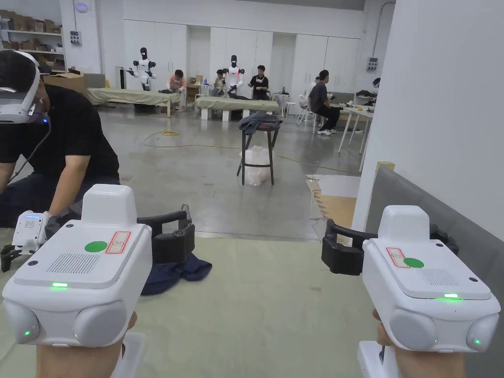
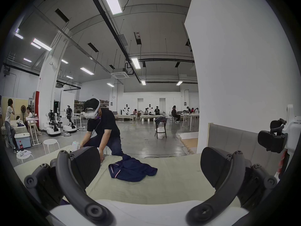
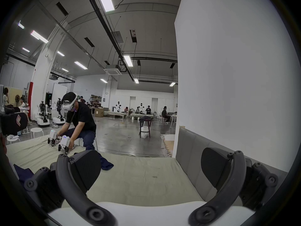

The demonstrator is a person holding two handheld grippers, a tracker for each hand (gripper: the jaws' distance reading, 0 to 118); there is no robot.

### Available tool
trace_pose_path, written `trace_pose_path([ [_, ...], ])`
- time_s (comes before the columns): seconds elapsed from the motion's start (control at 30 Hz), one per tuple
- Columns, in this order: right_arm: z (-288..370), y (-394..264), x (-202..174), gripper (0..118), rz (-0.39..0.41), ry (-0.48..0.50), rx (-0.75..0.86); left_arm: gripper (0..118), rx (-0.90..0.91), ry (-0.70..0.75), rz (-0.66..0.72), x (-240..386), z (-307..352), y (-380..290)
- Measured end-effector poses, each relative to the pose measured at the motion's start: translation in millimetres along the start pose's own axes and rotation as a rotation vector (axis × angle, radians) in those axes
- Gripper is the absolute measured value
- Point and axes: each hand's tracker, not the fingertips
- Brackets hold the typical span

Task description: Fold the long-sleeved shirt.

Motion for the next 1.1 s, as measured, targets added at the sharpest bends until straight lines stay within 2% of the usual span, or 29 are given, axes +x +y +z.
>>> trace_pose_path([
  [0.23, 0, -1, 2, 118, -0.007, 0.007, -0.01, 111, -0.006, 0.014, 0.017, 0, 0, -1],
  [0.37, -2, -2, 5, 118, -0.042, 0.019, -0.024, 111, 0.004, 0.022, -0.011, 1, 0, -3],
  [0.53, -1, -5, 1, 118, 0.0, -0.004, -0.016, 110, 0.001, 0.01, 0.002, 1, 0, -3],
  [0.6, 0, -6, 0, 116, 0.018, -0.008, -0.016, 104, 0.01, 0.002, -0.005, 2, 1, -4],
  [0.63, 1, -6, -1, 110, 0.022, -0.017, -0.009, 98, 0.013, -0.004, -0.007, 2, 2, -4],
  [0.67, 2, -6, -2, 96, 0.032, -0.025, -0.001, 87, 0.014, -0.012, -0.008, 3, 2, -4],
  [0.7, 3, -7, -3, 62, 0.043, -0.025, 0.006, 67, 0.013, -0.026, -0.007, 3, 3, -4],
  [0.73, 3, -7, -3, 30, 0.047, -0.026, 0.009, 42, 0.009, -0.037, -0.007, 4, 3, -5],
  [0.77, 3, -7, -3, 6, 0.053, -0.029, 0.008, 19, 0.006, -0.048, -0.006, 4, 3, -5],
  [0.8, 2, -8, -2, 3, 0.049, -0.031, 0.006, 10, 0.001, -0.046, -0.011, 5, 2, -6],
  [0.87, 4, -9, 2, 0, 0.043, -0.031, 0.007, 4, -0.001, -0.055, -0.016, 6, 3, -7],
  [1.0, 6, -8, 4, 0, 0.05, -0.018, 0.016, 4, -0.008, -0.107, -0.007, 5, 5, -9],
  [1.1, 9, -7, 7, 0, 0.023, 0.038, 0.016, 4, -0.024, -0.213, 0.023, 1, 7, -8],
])
